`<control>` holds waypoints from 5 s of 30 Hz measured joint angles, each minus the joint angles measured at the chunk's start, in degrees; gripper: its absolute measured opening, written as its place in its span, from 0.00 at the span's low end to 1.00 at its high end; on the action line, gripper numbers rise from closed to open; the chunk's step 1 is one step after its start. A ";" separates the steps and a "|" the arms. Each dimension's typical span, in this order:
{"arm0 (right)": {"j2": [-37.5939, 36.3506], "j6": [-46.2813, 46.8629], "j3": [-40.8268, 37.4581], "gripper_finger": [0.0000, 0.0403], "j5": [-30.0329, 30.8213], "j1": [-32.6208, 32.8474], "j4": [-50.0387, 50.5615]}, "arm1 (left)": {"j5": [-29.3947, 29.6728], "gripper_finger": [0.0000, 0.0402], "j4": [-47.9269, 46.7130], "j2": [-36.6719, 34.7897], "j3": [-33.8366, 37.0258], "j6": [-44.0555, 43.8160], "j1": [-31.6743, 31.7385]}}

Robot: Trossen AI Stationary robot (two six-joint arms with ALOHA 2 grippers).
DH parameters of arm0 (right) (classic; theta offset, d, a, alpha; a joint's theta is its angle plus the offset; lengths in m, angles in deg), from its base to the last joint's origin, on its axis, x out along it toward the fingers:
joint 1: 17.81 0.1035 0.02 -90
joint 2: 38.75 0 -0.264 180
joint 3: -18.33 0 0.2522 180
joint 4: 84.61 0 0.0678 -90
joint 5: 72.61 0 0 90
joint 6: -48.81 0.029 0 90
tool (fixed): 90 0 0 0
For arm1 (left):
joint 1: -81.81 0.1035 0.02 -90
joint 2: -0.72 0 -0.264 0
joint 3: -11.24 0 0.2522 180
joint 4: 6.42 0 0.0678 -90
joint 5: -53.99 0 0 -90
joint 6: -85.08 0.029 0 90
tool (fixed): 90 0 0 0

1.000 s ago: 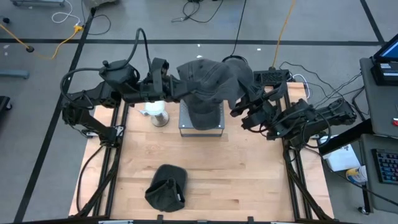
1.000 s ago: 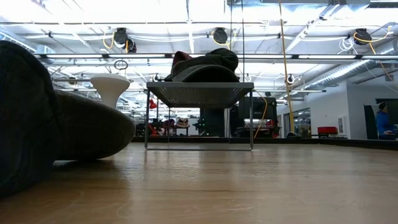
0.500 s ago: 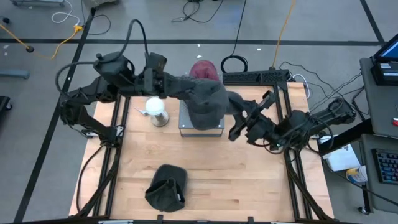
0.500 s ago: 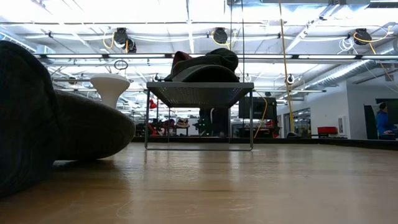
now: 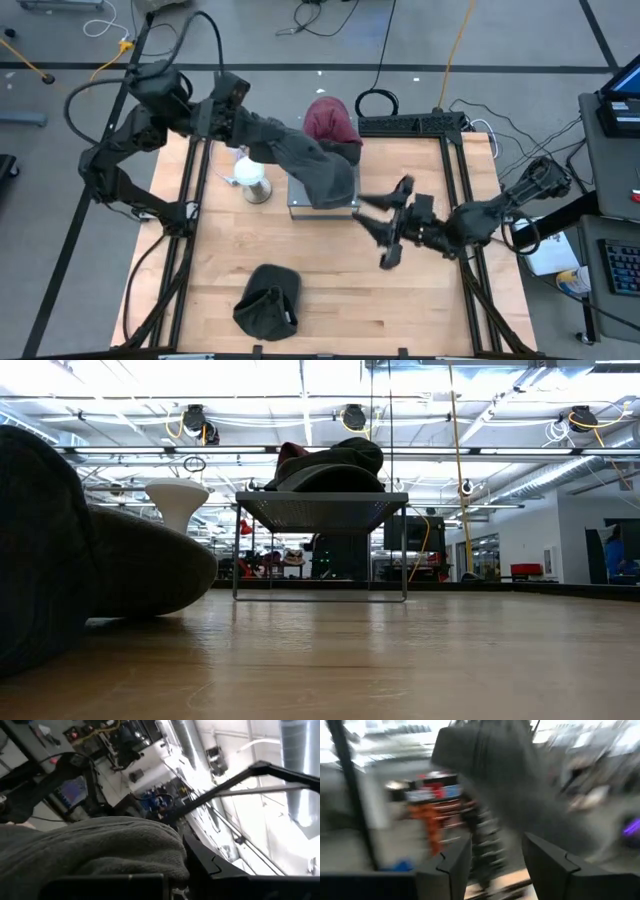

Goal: Pick & Place hat
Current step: Stack the right black cap on top of the black cap on the shelf

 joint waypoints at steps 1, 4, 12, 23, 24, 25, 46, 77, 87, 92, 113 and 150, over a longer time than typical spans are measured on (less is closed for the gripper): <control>0.00 6.76 0.00 0.43 -1.18 0.05 1.91 | -1.36 0.06 0.20 -0.10 0.00 0.29 0.45; 0.02 27.93 -0.02 0.44 -4.58 -0.21 5.49 | -4.90 0.06 0.13 -0.72 0.00 0.57 1.77; -0.04 62.83 -2.05 0.45 -10.09 -3.63 4.46 | -10.38 0.06 0.27 -0.83 0.00 1.89 2.33; -0.19 80.96 -15.06 0.45 -20.75 -12.15 -19.90 | -11.19 0.06 0.63 -0.83 0.00 3.41 -1.06; -0.17 81.08 -16.54 0.45 -21.65 -12.73 -23.51 | -11.19 0.06 0.63 -0.83 0.00 3.45 -1.56; -0.17 81.08 -17.72 0.45 -22.27 -13.29 -26.93 | -11.09 0.06 0.63 -0.83 0.00 3.47 -2.06; -0.15 87.68 -20.35 0.43 -29.35 -15.43 -27.98 | -1.97 0.06 0.98 0.20 0.00 5.52 -7.42; -0.40 78.80 -20.35 0.02 -34.05 -13.06 -36.05 | -2.86 0.18 -0.61 3.83 0.02 2.10 -9.25; -11.09 55.75 -25.51 0.01 -30.17 -12.64 -36.69 | 5.60 0.50 -1.87 3.30 0.00 -1.59 -8.13; -19.79 38.29 -30.95 0.01 -21.28 -12.04 -36.54 | 14.52 0.54 -4.61 3.23 0.00 -1.65 -6.72; -25.15 45.63 -34.32 0.01 -26.55 -16.92 -31.38 | 24.79 0.59 4.38 8.65 -0.05 19.04 -6.08; -26.71 40.70 -34.34 0.17 -30.40 -16.89 -22.87 | 4.11 0.06 7.81 10.40 0.02 6.89 -2.81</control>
